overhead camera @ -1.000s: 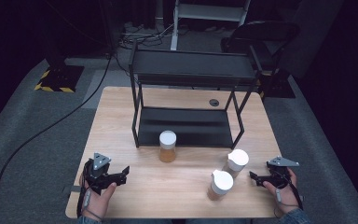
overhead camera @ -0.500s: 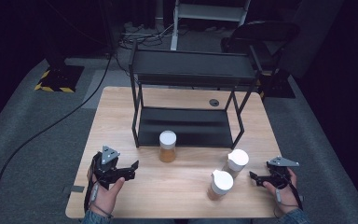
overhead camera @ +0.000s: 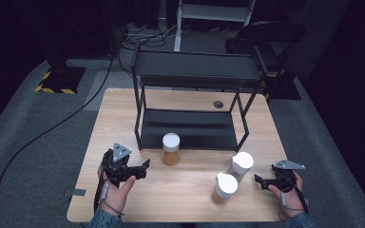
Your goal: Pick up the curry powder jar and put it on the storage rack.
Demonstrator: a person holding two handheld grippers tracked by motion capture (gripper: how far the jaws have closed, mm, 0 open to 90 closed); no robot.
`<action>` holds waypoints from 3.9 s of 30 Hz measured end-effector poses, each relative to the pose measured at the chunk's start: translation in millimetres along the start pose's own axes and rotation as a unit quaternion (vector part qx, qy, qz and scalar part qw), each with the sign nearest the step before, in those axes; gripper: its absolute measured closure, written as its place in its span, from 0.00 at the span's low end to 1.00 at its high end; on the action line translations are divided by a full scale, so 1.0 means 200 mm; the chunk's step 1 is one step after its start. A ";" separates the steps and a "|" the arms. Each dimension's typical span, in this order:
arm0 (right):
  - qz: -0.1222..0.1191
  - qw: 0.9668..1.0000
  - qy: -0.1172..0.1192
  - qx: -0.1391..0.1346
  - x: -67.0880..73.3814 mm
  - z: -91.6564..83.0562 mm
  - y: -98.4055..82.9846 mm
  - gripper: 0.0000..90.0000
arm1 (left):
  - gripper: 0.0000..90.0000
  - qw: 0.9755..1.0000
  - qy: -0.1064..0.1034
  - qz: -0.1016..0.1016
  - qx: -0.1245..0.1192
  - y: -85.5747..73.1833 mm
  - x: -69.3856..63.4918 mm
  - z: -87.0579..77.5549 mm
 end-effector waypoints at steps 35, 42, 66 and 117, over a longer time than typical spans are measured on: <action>0.000 1.000 0.000 0.000 0.00 0.00 0.00 0.04 | 0.08 1.000 -0.021 0.009 -0.017 0.16 -0.13 0.10; 0.000 1.000 0.000 0.000 0.00 0.00 0.00 0.04 | 0.08 0.999 -0.028 0.011 -0.028 0.20 -0.16 0.14; 0.000 1.000 0.000 0.000 0.00 0.00 0.00 0.04 | 0.07 0.998 -0.039 0.023 -0.040 0.23 -0.24 0.29; 0.000 1.000 0.000 0.000 0.00 0.00 0.00 0.04 | 0.36 0.997 -0.038 0.053 -0.037 0.25 -0.33 0.43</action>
Point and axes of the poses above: each handheld gripper's, and its own axes: z roughly forward along the jaws, y roughly out of its top, x roughly to its left, the point moved 8 cm from there along z, roughly forward along the jaws, and after that the axes turned 3 degrees about y, right-handed, at the moved point
